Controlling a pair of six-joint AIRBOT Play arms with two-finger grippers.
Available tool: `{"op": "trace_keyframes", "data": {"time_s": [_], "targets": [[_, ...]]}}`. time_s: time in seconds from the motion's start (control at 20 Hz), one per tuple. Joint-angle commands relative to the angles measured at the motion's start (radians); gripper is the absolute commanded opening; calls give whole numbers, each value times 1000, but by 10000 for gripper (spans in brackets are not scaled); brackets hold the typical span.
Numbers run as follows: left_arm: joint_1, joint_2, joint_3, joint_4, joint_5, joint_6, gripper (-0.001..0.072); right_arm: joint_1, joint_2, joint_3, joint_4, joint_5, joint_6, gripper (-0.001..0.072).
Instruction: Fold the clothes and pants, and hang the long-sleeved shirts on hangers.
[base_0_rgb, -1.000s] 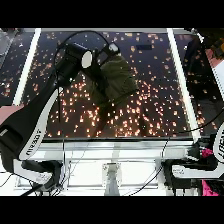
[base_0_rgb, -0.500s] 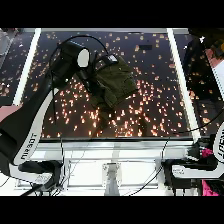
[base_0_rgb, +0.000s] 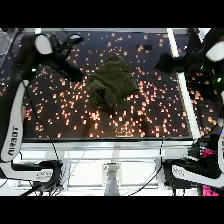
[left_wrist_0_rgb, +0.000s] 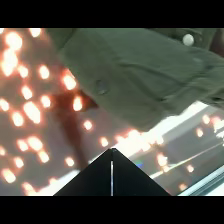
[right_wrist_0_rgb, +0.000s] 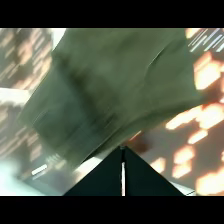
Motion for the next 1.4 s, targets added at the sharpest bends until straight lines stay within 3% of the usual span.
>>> {"op": "trace_keyframes", "data": {"time_s": [0.0, 0.1, 0.15, 0.25, 0.35, 0.4, 0.5, 0.7, 1.1, 1.2, 1.25, 1.3, 1.35], "targets": [[137, 51, -160, -100, 35, 19, 15, 11, 141, -400, 361, -51, -141, 15], [166, 64, -232, -100, 40, 27, 16, 70, 177, -563, 512, -63, -203, 18], [172, 63, -252, -100, 45, 27, 16, 122, 174, -610, 554, -114, -202, 66], [172, 63, -267, -100, 82, 27, 16, 239, 153, -634, 575, -289, -172, 436], [170, 63, -267, -106, 115, 27, 16, 334, 133, -632, 603, -478, -148, 463], [170, 63, -267, -107, 124, 27, 16, 363, 119, -632, 622, -526, -97, 507], [171, 63, -267, -107, 136, 27, 16, 414, 83, -632, 634, -582, -12, 524], [169, 63, -267, -108, 136, 27, 16, 483, 18, -628, 729, -709, 8, 524], [169, 63, -267, -108, 137, 27, 16, 503, -63, -512, 730, -811, 0, 508], [169, 62, -267, -108, 149, 27, 17, 505, -64, -508, 739, -817, 0, 396], [169, 61, -267, -108, 157, 27, 17, 505, -64, -504, 739, -817, 0, 261], [169, 60, -267, -108, 163, 27, 17, 502, -63, -502, 740, -818, 1, 22], [169, 59, -267, -108, 162, 27, 16, 491, -63, -499, 739, -817, 1, 18]]}}
